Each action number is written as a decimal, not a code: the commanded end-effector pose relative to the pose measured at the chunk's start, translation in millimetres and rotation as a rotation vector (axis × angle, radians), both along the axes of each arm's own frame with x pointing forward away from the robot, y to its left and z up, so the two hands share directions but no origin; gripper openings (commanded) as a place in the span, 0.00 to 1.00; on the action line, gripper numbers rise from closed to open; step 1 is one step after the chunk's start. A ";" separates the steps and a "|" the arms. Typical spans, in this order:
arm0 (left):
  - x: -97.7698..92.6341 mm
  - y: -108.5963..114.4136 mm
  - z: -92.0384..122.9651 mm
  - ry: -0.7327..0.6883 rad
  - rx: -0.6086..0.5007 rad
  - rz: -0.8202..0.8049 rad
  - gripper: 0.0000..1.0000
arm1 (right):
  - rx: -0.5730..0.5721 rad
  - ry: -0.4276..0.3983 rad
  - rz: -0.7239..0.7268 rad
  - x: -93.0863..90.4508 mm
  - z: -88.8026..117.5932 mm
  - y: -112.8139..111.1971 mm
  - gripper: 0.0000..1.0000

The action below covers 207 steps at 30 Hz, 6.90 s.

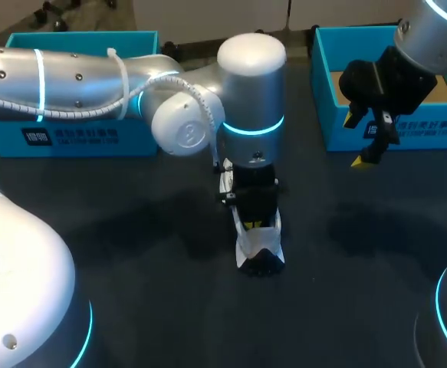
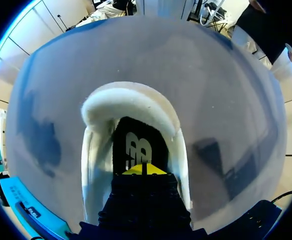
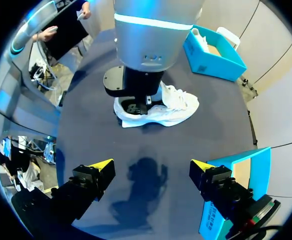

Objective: Take the shoe out of the shoebox, open the shoe tongue, remove and reinsert the insole, then place the shoe into the shoebox

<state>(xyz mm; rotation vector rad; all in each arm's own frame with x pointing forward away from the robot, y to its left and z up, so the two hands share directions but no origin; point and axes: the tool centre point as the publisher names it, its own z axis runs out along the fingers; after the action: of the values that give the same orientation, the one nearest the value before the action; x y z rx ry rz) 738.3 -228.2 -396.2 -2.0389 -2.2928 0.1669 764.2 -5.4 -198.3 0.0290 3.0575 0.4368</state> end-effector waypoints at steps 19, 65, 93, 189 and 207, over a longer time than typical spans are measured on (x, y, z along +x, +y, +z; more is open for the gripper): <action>-14.4 -16.4 3.6 -0.003 -0.041 0.019 0.00 | -0.002 0.001 0.000 1.0 -0.6 0.7 1.00; 34.5 0.9 52.7 -0.257 0.048 0.192 1.00 | -0.002 0.001 0.000 1.0 -0.6 0.7 1.00; 51.0 10.4 70.6 -0.268 0.030 0.177 1.00 | -0.002 0.001 0.000 1.0 -0.6 0.7 1.00; 27.6 18.7 85.5 -0.187 -0.012 0.530 1.00 | -0.002 0.001 0.000 1.0 -0.6 0.7 1.00; 0.4 10.2 95.8 -0.217 0.033 0.960 1.00 | -0.002 0.001 0.000 1.0 -0.6 0.7 1.00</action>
<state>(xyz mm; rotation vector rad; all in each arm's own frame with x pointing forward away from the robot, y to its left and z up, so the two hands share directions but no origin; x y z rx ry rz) 750.0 -215.0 -308.5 -1.1824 -3.0221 0.0348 764.1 -5.2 -197.8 0.0291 3.0578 0.4361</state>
